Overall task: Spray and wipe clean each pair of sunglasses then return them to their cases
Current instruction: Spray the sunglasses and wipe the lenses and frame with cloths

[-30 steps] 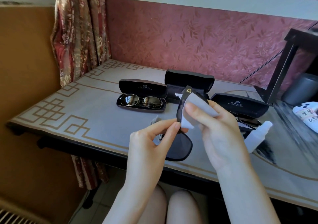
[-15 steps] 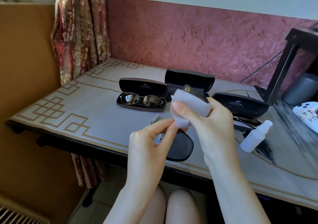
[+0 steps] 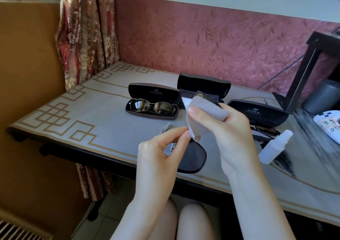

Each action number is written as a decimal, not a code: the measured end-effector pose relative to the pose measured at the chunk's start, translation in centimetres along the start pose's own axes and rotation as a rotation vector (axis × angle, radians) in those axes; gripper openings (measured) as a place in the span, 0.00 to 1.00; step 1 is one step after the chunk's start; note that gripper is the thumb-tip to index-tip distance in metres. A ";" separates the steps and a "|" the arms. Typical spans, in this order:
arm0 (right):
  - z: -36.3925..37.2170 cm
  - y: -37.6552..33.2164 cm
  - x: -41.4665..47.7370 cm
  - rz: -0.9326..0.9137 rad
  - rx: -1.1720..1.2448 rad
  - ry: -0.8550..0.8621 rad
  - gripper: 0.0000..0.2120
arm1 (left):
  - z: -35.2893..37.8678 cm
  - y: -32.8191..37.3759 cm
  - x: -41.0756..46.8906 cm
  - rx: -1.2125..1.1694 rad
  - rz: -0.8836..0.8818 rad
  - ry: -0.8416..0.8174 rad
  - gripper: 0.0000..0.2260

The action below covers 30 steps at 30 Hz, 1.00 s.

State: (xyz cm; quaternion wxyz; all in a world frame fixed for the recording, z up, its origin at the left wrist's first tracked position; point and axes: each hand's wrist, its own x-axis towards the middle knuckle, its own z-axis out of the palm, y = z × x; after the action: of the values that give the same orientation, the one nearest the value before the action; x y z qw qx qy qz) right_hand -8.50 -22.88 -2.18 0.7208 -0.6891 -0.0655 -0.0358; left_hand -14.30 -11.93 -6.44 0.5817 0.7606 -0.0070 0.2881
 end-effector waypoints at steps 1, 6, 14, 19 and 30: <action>0.3 -0.2 0.0 0.000 0.007 0.046 0.15 | 0.1 0.1 0.0 0.001 0.004 0.003 0.08; 1.3 -0.8 -0.1 0.031 0.099 0.221 0.18 | 0.3 0.6 0.1 0.016 0.054 0.038 0.14; 1.0 -1.0 -0.2 0.053 0.095 0.120 0.16 | 0.3 0.0 -0.2 0.051 0.063 0.063 0.10; 1.7 -1.4 -0.2 0.027 0.120 0.149 0.20 | 0.3 0.0 -0.2 0.086 0.104 0.079 0.08; -0.9 -0.5 -0.1 0.070 0.145 -0.031 0.11 | -0.1 0.8 -0.1 -0.074 -0.032 0.037 0.10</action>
State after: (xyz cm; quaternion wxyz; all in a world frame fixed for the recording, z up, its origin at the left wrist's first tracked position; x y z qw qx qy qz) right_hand -8.61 -23.80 -1.69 0.7685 -0.6374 -0.0548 0.0051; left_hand -14.67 -12.16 -5.71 0.6139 0.7332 0.0055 0.2923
